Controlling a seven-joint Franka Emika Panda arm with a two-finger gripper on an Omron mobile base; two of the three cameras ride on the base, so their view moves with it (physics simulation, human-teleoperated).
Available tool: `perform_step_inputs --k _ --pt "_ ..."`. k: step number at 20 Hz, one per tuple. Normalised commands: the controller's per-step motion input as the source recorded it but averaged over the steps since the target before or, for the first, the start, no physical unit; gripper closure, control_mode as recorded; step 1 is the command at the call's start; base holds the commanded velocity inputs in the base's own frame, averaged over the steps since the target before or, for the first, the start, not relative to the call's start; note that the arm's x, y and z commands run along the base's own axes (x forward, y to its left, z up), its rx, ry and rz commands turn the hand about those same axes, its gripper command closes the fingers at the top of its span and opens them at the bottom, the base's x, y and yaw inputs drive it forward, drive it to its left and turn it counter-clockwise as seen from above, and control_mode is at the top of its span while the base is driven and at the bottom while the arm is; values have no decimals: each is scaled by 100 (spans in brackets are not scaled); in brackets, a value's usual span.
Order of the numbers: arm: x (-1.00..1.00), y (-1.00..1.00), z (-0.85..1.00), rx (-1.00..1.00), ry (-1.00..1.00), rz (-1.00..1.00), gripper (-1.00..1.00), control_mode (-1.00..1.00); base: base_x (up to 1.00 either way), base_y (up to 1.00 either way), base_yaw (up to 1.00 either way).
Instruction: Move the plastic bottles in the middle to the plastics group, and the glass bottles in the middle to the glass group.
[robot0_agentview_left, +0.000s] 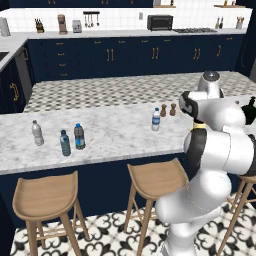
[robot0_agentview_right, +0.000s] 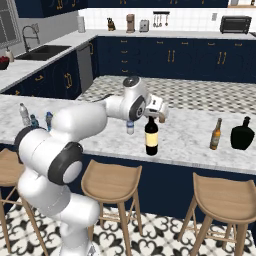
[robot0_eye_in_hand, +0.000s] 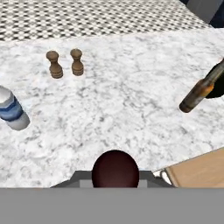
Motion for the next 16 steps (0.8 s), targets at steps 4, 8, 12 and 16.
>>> perform_step_inputs --k 4,8,12,16 --pt "33 -78 0 0 0 -23 100 -100 0 0 0" --pt "40 -84 0 0 0 -18 100 -100 0 0 0" --pt "35 -88 0 0 0 -17 100 -100 0 0 0" --pt "29 -88 -1 4 0 -13 100 -100 0 0 0"
